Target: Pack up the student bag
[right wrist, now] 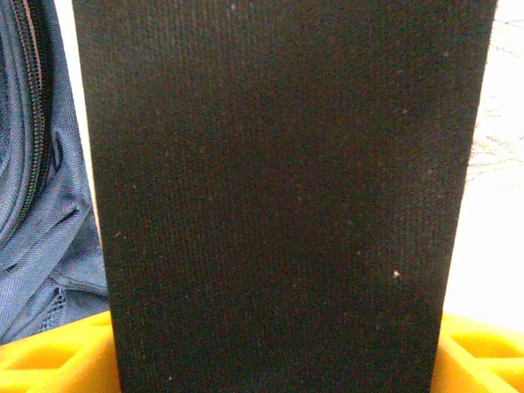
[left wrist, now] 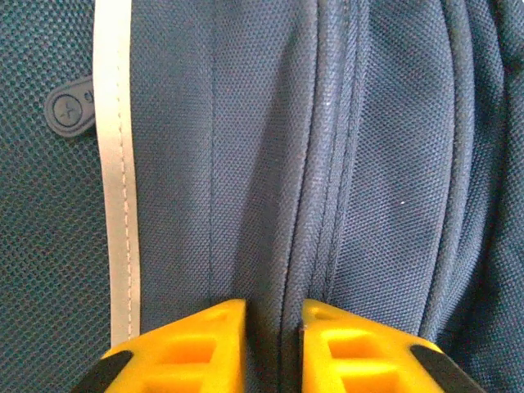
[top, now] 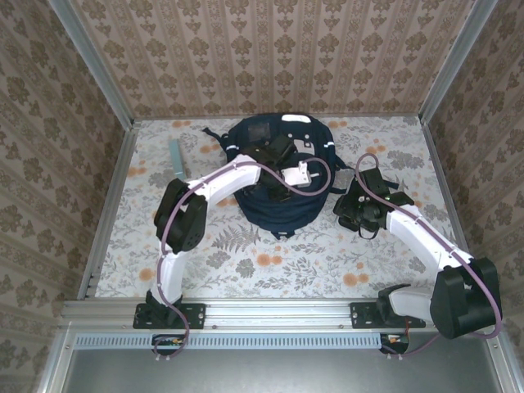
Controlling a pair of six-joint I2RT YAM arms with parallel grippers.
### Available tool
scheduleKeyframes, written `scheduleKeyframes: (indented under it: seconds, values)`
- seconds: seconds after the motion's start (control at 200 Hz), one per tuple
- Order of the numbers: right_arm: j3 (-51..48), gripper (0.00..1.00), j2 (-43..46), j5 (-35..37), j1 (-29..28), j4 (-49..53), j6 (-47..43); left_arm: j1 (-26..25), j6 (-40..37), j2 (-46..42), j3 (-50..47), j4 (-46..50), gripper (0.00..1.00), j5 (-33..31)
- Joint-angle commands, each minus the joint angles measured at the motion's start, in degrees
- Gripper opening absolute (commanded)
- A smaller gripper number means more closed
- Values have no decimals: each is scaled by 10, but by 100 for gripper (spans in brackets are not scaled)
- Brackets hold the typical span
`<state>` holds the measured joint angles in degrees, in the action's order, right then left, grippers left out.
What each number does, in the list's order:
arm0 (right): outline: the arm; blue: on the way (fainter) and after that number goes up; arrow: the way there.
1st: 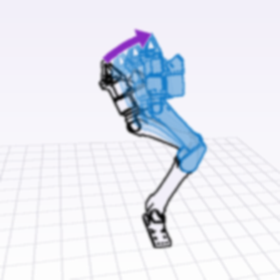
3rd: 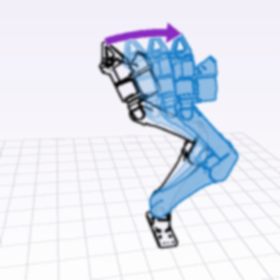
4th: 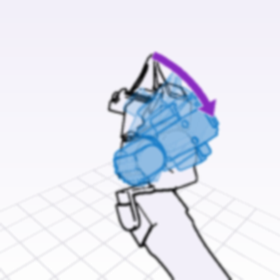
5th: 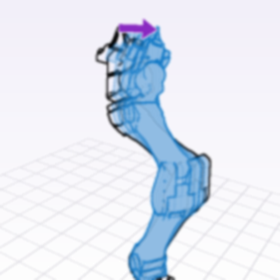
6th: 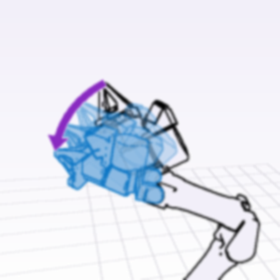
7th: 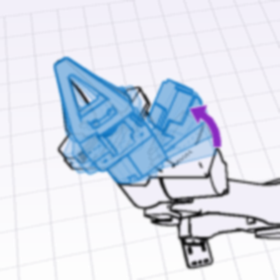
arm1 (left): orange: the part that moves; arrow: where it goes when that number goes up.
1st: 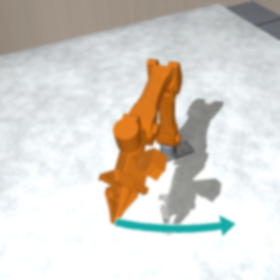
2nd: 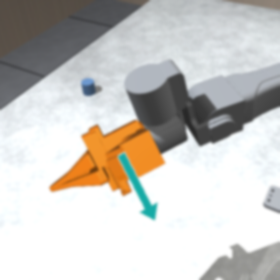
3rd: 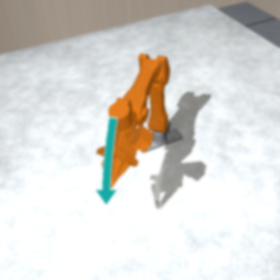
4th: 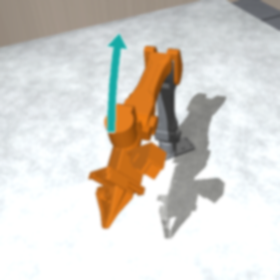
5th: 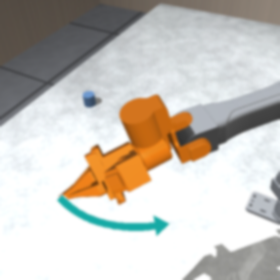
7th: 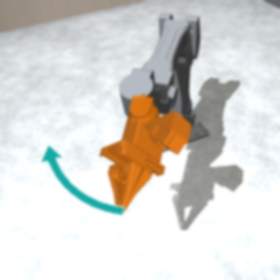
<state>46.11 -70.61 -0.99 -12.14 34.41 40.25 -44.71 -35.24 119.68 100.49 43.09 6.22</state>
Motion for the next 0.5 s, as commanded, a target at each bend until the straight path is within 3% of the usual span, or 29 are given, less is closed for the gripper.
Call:
scheduleKeyframes:
  seconds: [0.0,0.255,0.495]
  values:
    - [1,74,2,-10,2,-2,6,3,-12,-41,-16,-41,14,-11]
    - [14,74,13,-20,2,8,-9,6,11,-142,-97,-161,5,-13]
    - [25,74,16,-106,-25,-33,-38,15,81,-229,-164,-285,1,-17]
